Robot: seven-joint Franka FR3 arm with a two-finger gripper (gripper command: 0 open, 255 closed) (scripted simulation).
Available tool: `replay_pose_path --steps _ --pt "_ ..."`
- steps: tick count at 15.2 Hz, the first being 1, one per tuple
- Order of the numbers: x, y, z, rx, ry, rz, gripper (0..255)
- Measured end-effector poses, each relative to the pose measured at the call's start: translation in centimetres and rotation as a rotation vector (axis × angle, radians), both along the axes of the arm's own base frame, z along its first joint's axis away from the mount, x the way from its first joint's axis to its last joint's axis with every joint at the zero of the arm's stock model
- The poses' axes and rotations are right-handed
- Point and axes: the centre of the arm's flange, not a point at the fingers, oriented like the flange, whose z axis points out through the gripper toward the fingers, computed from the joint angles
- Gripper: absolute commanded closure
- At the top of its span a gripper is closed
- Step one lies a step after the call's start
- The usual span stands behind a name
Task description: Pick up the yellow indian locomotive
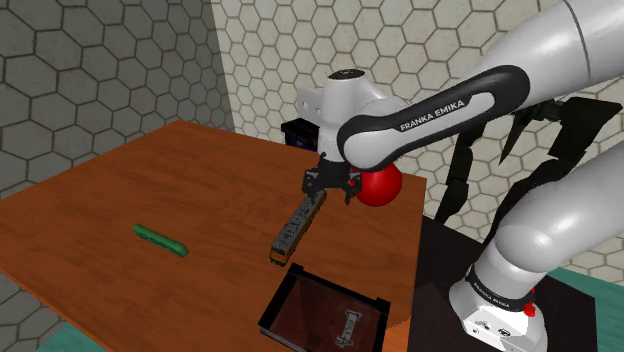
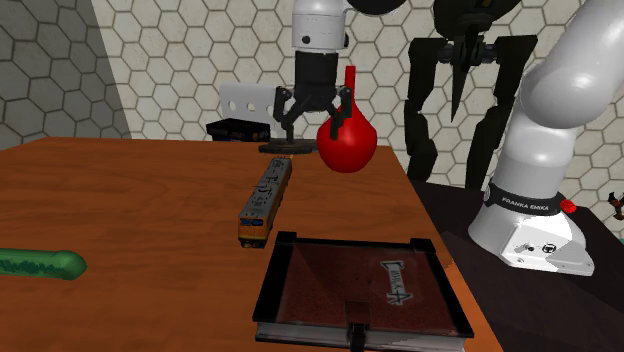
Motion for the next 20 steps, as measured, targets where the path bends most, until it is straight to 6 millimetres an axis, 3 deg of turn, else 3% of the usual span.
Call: replay_pose_path --steps 9,18,19,20 --pt "8.7 1.8 -7.4 -0.012 -0.032 -0.418 0" --pt "9.8 1.7 -12.2 -0.014 -0.039 -0.482 0" --pt "9.9 1.8 -12.4 -0.014 -0.039 -0.482 255" --pt "9.9 1.8 -12.5 -0.014 -0.039 -0.482 255"
